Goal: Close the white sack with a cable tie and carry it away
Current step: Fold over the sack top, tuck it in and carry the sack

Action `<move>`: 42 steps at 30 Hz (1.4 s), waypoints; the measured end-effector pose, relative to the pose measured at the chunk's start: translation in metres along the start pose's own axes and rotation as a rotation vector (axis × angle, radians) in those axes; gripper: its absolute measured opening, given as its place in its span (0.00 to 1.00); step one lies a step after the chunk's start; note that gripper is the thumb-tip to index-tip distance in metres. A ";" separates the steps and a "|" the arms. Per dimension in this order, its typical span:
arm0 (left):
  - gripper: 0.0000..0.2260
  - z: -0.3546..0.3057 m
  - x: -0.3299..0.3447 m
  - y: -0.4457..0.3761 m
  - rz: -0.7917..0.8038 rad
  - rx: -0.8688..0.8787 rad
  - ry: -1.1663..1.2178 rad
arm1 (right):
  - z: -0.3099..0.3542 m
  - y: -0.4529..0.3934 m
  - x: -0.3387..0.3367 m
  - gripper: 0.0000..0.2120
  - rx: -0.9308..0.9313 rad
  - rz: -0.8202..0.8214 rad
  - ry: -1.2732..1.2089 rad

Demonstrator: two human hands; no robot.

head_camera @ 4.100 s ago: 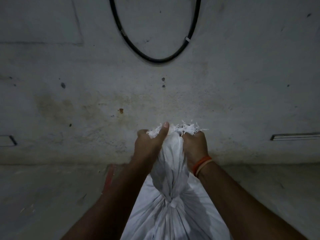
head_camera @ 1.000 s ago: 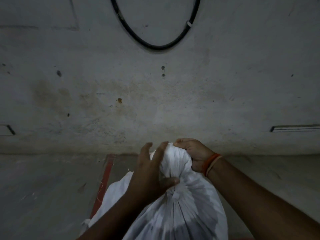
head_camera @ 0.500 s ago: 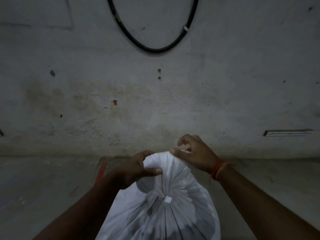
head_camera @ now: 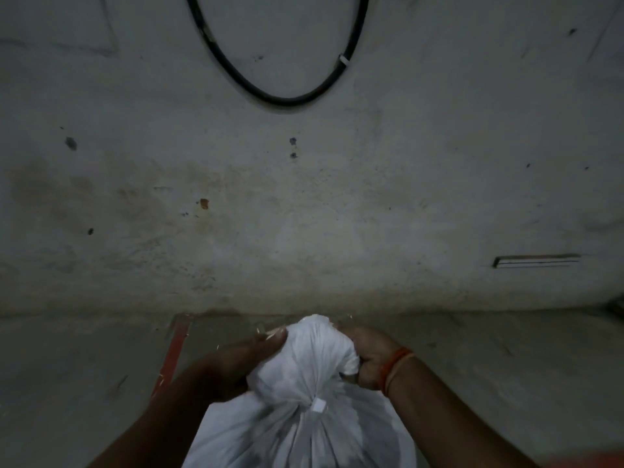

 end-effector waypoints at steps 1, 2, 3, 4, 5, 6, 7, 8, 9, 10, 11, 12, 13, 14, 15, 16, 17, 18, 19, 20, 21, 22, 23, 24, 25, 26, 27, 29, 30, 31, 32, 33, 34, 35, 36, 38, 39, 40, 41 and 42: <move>0.21 -0.002 -0.006 -0.003 -0.097 0.064 -0.294 | 0.002 0.000 0.001 0.10 0.020 0.006 -0.037; 0.21 -0.009 -0.008 -0.002 -0.241 0.162 -0.610 | 0.004 -0.001 0.002 0.11 0.022 -0.008 -0.056; 0.20 -0.016 -0.008 0.001 -0.396 0.255 -0.858 | 0.005 -0.003 0.002 0.12 0.025 -0.014 -0.052; 0.21 -0.019 -0.006 0.005 -0.458 0.346 -0.938 | 0.007 -0.003 0.004 0.13 0.049 0.014 -0.048; 0.23 -0.016 0.000 0.008 -0.425 0.417 -0.904 | 0.008 -0.004 0.009 0.14 0.076 0.037 -0.003; 0.27 -0.011 0.009 0.010 -0.331 0.459 -0.827 | 0.010 -0.005 0.013 0.13 0.071 0.014 0.154; 0.30 0.000 0.015 0.009 -0.214 0.472 -0.780 | 0.011 -0.004 0.017 0.12 0.062 -0.058 0.350; 0.31 0.009 0.021 0.007 -0.132 0.498 -0.809 | 0.014 0.000 0.022 0.15 0.032 -0.120 0.477; 0.32 0.016 0.022 0.003 -0.130 0.537 -0.845 | 0.015 0.003 0.027 0.20 -0.055 -0.167 0.718; 0.32 0.022 0.021 -0.001 -0.152 0.556 -0.832 | 0.015 -0.001 0.025 0.24 -0.106 -0.213 0.904; 0.30 0.024 0.021 -0.003 -0.145 0.546 -0.770 | 0.015 -0.001 0.022 0.26 -0.096 -0.197 0.988; 0.27 0.024 0.020 -0.004 -0.118 0.518 -0.702 | 0.016 -0.005 0.015 0.27 -0.078 -0.192 1.052; 0.24 0.022 0.020 -0.006 -0.077 0.483 -0.651 | 0.014 -0.008 0.009 0.27 -0.102 -0.193 1.125; 0.23 0.022 0.020 -0.008 -0.033 0.435 -0.608 | 0.016 -0.008 0.006 0.24 -0.165 -0.244 1.206; 0.23 0.021 0.020 -0.011 -0.008 0.380 -0.579 | 0.022 -0.007 0.003 0.19 -0.306 -0.407 1.284; 0.26 0.021 0.018 -0.015 -0.003 0.322 -0.561 | 0.031 -0.003 -0.001 0.15 -0.548 -0.695 1.298; 0.28 0.019 0.017 -0.018 -0.015 0.276 -0.554 | 0.033 0.004 -0.002 0.13 -0.771 -0.891 1.250; 0.30 0.017 0.015 -0.022 -0.025 0.235 -0.538 | 0.032 0.010 0.000 0.12 -0.956 -0.936 1.181; 0.30 0.016 0.014 -0.026 -0.013 0.196 -0.500 | 0.028 0.014 0.003 0.16 -1.045 -0.820 1.193; 0.27 0.014 0.014 -0.027 0.013 0.172 -0.453 | 0.021 0.010 0.004 0.23 -0.980 -0.612 1.284; 0.23 0.014 0.014 -0.028 0.049 0.140 -0.411 | 0.013 0.006 0.005 0.30 -0.836 -0.395 1.389; 0.20 0.015 0.014 -0.030 0.090 0.110 -0.379 | 0.004 0.001 0.003 0.37 -0.715 -0.238 1.488; 0.18 0.018 0.012 -0.032 0.128 0.067 -0.328 | -0.003 -0.003 0.001 0.41 -0.654 -0.135 1.542; 0.20 0.025 0.010 -0.035 0.165 0.022 -0.278 | -0.008 -0.009 -0.002 0.42 -0.625 -0.091 1.528; 0.24 0.033 0.006 -0.037 0.200 -0.038 -0.224 | -0.011 -0.015 -0.005 0.41 -0.584 -0.087 1.472; 0.28 0.043 0.002 -0.038 0.233 -0.099 -0.174 | -0.014 -0.022 -0.007 0.39 -0.533 -0.087 1.402; 0.32 0.054 -0.003 -0.040 0.255 -0.152 -0.148 | -0.017 -0.028 -0.007 0.36 -0.475 -0.080 1.342; 0.39 0.062 -0.007 -0.037 0.233 -0.218 -0.163 | -0.024 -0.041 -0.007 0.26 -0.415 -0.057 1.255; 0.40 0.060 -0.006 -0.035 0.185 -0.212 -0.201 | -0.026 -0.044 -0.006 0.21 -0.415 -0.054 1.218; 0.38 0.059 -0.007 -0.034 0.100 -0.162 -0.319 | -0.027 -0.044 -0.005 0.17 -0.412 -0.059 1.172; 0.35 0.058 -0.009 -0.032 0.020 -0.072 -0.501 | -0.029 -0.043 -0.006 0.13 -0.404 -0.047 1.103; 0.36 0.056 -0.009 -0.026 -0.027 0.041 -0.727 | -0.030 -0.042 -0.007 0.10 -0.379 -0.029 1.033; 0.38 0.056 -0.006 -0.018 0.012 0.131 -0.918 | -0.033 -0.042 -0.011 0.09 -0.348 -0.010 0.977; 0.39 0.058 -0.003 -0.008 0.096 0.171 -1.032 | -0.035 -0.043 -0.013 0.10 -0.318 -0.007 0.940; 0.38 0.064 -0.004 0.000 0.188 0.191 -1.061 | -0.037 -0.045 -0.017 0.12 -0.300 -0.026 0.924; 0.36 0.076 -0.014 0.015 0.341 0.173 -1.044 | -0.044 -0.052 -0.022 0.16 -0.302 -0.123 0.950; 0.39 0.082 -0.021 0.020 0.376 0.158 -1.079 | -0.048 -0.055 -0.024 0.18 -0.327 -0.181 0.978; 0.46 0.085 -0.026 0.024 0.390 0.152 -1.135 | -0.052 -0.057 -0.024 0.18 -0.369 -0.241 1.028; 0.54 0.088 -0.026 0.029 0.379 0.104 -1.205 | -0.056 -0.060 -0.023 0.18 -0.419 -0.289 1.102; 0.59 0.095 -0.025 0.031 0.340 0.043 -1.256 | -0.059 -0.061 -0.020 0.19 -0.470 -0.314 1.197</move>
Point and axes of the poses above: each hand's wrist, its own y-axis away from the middle knuckle, its own x-axis out of the palm, z = x × y, the point moved 3 cm from there along -y, towards the middle knuckle, and after that the axes turned 10 degrees about x, right-handed, at the moved point
